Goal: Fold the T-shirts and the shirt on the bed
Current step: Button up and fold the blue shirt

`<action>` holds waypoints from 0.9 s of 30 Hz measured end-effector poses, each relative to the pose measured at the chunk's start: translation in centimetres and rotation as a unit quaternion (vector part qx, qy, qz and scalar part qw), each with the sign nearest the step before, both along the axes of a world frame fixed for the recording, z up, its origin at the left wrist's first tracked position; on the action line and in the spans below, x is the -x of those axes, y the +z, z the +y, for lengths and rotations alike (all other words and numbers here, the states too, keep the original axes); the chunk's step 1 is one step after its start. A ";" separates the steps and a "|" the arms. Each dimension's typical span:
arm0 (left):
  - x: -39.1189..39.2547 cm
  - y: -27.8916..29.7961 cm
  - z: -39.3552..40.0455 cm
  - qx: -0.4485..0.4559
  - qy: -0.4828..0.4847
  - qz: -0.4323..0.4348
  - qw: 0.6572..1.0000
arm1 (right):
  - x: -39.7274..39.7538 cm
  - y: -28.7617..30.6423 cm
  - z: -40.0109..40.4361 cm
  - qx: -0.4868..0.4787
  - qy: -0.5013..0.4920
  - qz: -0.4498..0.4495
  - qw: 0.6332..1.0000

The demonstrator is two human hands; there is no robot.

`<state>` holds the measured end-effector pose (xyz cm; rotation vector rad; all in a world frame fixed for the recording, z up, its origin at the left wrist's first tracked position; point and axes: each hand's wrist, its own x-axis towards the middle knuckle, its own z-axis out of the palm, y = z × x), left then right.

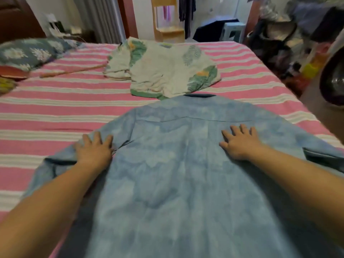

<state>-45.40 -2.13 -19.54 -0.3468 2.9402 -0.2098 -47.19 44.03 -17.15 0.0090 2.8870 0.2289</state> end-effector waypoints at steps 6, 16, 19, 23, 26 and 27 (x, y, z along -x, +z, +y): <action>-10.1 0.4 -5.0 0.047 -0.023 0.061 0.997 | -8.5 -1.1 -1.1 0.025 -0.021 -0.015 0.999; -19.7 2.6 -10.3 -0.267 0.210 0.025 0.940 | -16.2 -0.4 -17.7 0.166 0.109 0.010 0.980; -18.6 6.4 -16.0 -0.080 0.104 0.170 0.977 | -16.3 -1.3 -21.1 0.165 0.110 -0.042 0.979; -14.6 13.8 -24.5 0.176 0.190 0.208 0.943 | -16.5 -2.0 -21.5 0.129 0.111 -0.072 0.983; -14.5 11.8 -21.4 0.114 0.196 0.102 0.969 | -17.4 -1.9 -20.8 0.145 0.127 -0.050 0.980; -15.0 9.6 -18.6 0.037 0.151 0.091 0.984 | -18.0 -1.9 -20.2 0.156 0.129 -0.030 0.979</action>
